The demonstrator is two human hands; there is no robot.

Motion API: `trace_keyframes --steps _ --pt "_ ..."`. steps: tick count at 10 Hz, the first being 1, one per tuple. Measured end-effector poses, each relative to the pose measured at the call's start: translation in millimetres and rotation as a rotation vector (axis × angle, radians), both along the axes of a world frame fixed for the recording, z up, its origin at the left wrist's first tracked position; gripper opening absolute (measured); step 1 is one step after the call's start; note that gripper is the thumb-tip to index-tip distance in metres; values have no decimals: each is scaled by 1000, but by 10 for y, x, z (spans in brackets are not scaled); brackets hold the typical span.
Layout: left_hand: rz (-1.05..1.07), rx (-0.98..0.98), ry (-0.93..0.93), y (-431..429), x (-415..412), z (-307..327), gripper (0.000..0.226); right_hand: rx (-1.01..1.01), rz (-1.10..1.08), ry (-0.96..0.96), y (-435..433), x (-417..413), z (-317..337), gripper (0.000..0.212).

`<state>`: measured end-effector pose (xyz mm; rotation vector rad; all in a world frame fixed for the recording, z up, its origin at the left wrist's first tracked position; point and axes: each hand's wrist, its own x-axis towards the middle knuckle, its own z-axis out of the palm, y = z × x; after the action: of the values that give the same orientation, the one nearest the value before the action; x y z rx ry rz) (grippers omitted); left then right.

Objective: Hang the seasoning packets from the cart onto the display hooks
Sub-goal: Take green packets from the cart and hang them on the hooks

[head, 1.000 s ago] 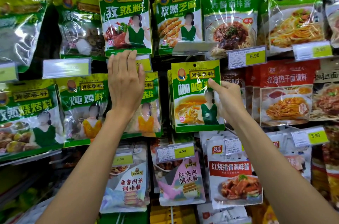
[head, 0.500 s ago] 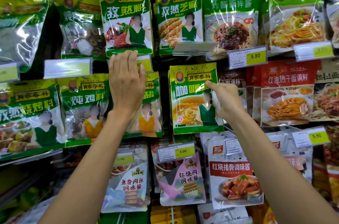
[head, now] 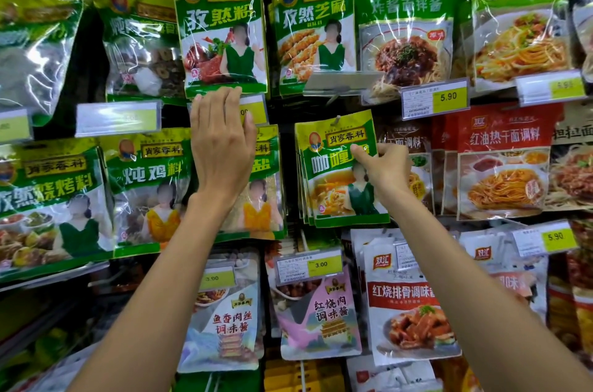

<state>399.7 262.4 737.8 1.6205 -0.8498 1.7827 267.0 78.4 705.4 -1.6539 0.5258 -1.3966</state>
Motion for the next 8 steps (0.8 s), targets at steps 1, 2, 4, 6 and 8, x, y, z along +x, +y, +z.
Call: trace_keyframes --steps 1,2,4,6,8 --pt "-5 3 0 8 9 -5 36 -140 -82 48 55 -49 -76 35" --pt "-11 4 -5 12 11 -8 35 -194 -104 88 74 -65 -216 20" --pt "-15 7 -5 11 14 -9 36 -183 -167 193 -14 15 -370 48" --pt "-10 8 -3 14 19 -3 36 -188 -201 239 -94 130 -309 48" --pt "-12 11 -5 11 22 -9 36 -194 -176 268 -221 292 -296 49"
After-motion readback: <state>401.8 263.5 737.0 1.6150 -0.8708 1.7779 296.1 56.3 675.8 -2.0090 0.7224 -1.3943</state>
